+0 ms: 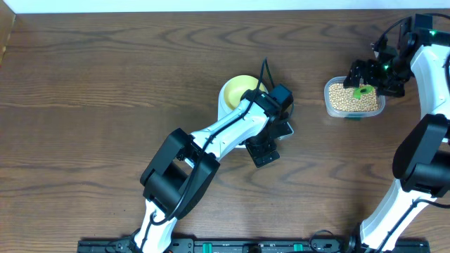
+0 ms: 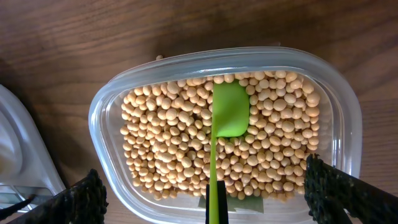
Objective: Scoop item into bowl and weigh 50g on scale
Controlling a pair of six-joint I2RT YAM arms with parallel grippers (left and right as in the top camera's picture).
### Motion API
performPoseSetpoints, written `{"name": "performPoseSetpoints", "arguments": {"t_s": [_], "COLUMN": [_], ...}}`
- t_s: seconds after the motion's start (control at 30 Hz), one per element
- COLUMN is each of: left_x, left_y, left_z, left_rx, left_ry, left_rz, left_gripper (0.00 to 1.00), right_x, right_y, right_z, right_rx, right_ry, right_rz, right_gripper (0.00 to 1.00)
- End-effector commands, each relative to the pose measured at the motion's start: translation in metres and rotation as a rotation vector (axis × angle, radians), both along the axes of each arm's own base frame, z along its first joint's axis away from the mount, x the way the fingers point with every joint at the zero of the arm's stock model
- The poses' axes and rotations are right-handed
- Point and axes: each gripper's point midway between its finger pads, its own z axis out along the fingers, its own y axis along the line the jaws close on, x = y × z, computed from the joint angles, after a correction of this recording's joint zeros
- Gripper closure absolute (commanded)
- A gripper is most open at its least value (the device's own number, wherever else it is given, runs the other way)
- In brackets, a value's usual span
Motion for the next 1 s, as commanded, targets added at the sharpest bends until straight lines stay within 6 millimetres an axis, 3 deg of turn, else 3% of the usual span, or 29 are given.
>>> {"name": "performPoseSetpoints", "arguments": {"t_s": [0.0, 0.97], "left_x": [-0.0013, -0.0009], "left_y": [0.0011, 0.0037], "left_z": [-0.0129, -0.0200], "left_rx": [0.013, 0.035], "left_ry": [0.034, 0.068], "left_rz": [-0.003, 0.007], "left_gripper": [0.02, 0.02], "right_x": [0.0039, 0.0039], "right_y": [-0.0006, -0.0006], "right_z": [0.0028, 0.0028], "right_rx": [-0.001, -0.001], "right_ry": [-0.013, -0.013], "right_rz": [0.005, 0.004], "right_gripper": [0.01, 0.01]}}
